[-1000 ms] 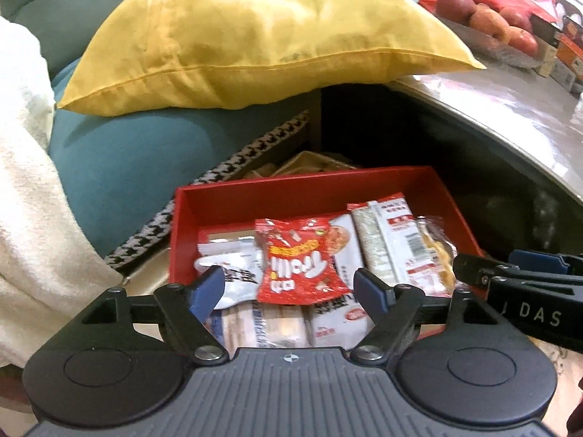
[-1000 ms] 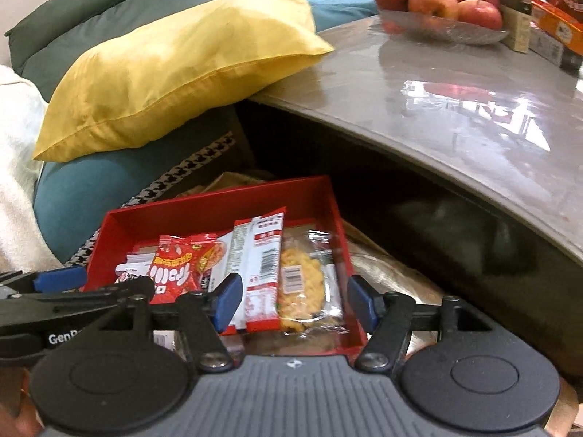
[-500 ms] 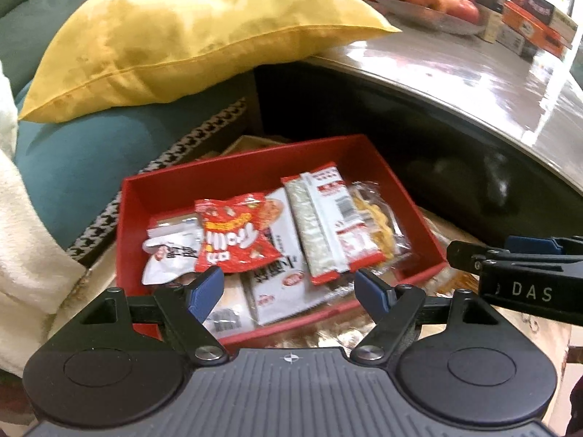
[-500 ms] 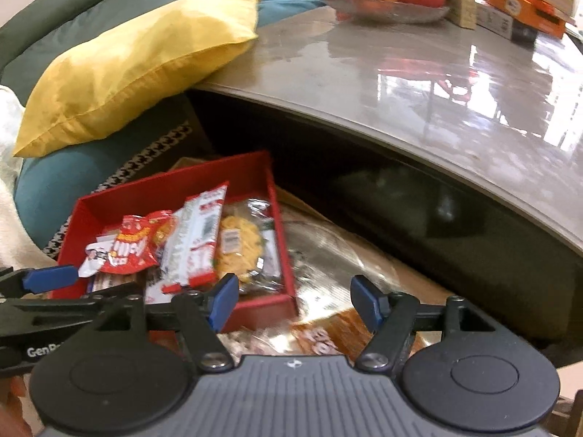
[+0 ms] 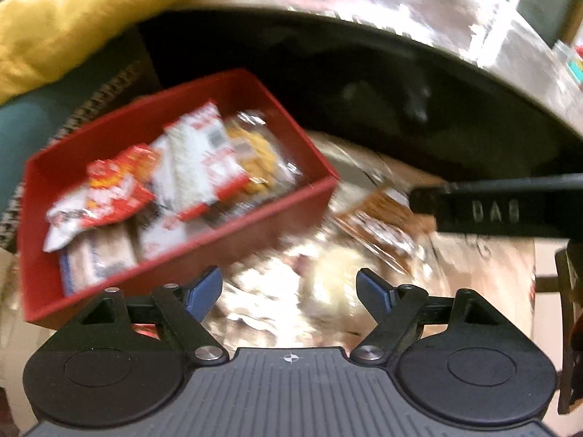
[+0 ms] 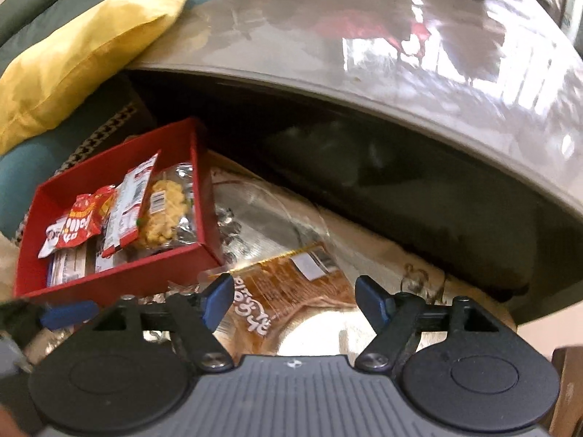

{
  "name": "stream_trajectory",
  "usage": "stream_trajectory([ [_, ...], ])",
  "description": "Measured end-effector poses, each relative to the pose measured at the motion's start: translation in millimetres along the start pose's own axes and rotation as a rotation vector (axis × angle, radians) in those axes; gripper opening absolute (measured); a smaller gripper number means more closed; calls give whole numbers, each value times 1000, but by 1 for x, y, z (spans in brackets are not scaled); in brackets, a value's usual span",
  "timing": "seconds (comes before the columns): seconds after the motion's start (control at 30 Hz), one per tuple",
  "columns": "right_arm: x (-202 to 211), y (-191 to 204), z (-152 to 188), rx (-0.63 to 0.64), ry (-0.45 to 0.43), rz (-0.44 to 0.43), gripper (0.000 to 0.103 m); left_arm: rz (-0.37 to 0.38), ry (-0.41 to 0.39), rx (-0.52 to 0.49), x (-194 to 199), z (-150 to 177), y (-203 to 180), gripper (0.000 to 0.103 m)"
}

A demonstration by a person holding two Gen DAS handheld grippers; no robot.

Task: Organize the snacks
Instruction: 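Grasp the round white bun packet with the left tool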

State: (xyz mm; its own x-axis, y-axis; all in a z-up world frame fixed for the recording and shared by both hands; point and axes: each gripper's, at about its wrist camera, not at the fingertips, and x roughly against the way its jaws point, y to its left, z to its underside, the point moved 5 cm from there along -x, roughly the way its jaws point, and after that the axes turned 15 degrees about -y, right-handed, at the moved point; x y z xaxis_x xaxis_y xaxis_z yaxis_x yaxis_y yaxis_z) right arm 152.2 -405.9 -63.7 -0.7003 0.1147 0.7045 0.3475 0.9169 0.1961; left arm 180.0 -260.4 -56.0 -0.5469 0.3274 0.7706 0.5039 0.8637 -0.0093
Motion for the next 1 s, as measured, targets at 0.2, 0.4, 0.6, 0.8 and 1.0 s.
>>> stream_trajectory([
  [0.2, 1, -8, 3, -41, 14, -16, 70, 23, 56, 39, -24, 6, -14, 90],
  [0.4, -6, -10, 12, -61, 51, -17, 70, 4, 100, 58, -50, 16, -20, 83],
  [0.6, -18, -14, 20, -138, 113, -7, 70, 9, 146, 71, -41, 30, -5, 66],
  [0.8, -32, -8, 29, -266, 189, -46, 70, -3, 162, 58, -14, 51, 25, 65],
  [1.0, -54, 10, 30, -264, 181, 10, 70, 37, 182, 67, -2, 61, 37, 66],
])
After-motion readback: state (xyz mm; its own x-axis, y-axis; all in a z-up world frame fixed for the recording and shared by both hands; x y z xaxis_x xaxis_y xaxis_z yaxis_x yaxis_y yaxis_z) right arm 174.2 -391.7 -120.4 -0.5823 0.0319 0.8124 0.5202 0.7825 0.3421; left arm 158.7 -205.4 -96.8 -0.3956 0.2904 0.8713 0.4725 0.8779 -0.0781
